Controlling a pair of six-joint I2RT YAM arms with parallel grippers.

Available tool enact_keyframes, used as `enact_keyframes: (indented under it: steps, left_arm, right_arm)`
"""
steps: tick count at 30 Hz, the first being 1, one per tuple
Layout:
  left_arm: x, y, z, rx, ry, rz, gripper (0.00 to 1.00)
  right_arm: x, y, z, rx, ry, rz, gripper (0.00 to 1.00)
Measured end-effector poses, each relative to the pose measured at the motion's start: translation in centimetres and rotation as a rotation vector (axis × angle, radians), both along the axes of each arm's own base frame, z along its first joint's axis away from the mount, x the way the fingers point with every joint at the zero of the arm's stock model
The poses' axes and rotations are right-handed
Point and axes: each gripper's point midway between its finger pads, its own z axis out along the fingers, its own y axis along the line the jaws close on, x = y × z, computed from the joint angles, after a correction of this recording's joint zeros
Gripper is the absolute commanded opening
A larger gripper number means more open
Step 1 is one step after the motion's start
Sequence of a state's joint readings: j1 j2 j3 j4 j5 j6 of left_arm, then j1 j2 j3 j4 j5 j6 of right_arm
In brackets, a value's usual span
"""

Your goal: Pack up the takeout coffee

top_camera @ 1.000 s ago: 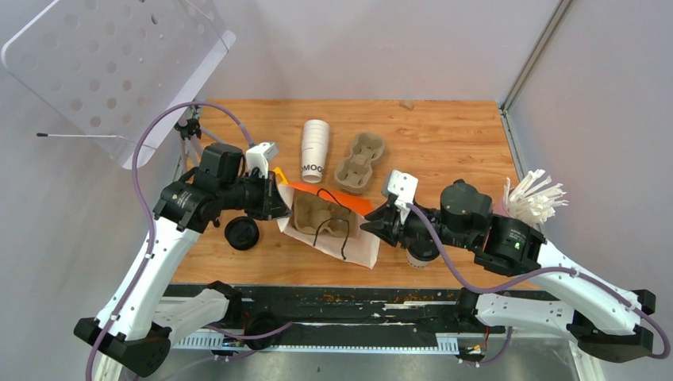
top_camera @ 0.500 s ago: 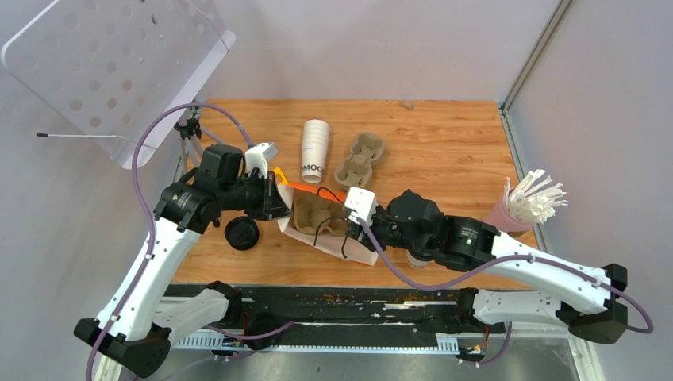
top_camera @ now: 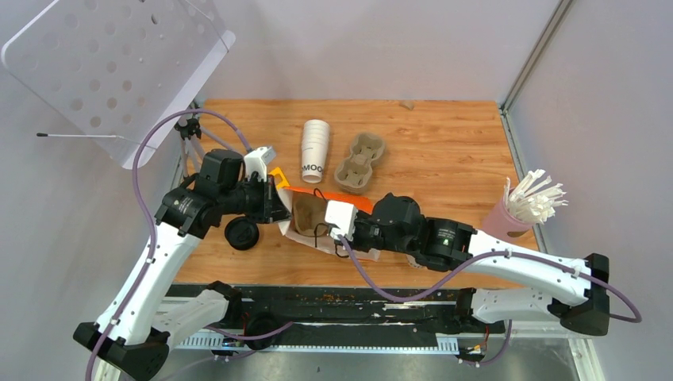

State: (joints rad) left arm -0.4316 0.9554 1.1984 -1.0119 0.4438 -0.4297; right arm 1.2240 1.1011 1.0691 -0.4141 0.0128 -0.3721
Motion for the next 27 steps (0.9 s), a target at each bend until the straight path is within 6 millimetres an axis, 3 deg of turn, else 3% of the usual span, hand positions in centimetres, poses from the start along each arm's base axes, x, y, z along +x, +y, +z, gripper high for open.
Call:
enact_keyframes:
  steps: [14,22,27]
  left_arm:
    - [-0.4,-0.3,-0.1,-0.026,0.008,-0.011,0.02]
    - [-1.0,-0.7,-0.4,-0.052,0.013,-0.042,0.03]
    - [-1.2,-0.9,-0.5,-0.065,0.011,-0.056,0.03]
  right_arm:
    - [1.4,3.5,-4.2,-0.100,-0.133,0.160,0.33]
    - [3.1,3.7,-6.5,-0.137,-0.112,0.247,0.32]
    - [2.7,4.3,-6.7,-0.134,-0.147,0.326,0.36]
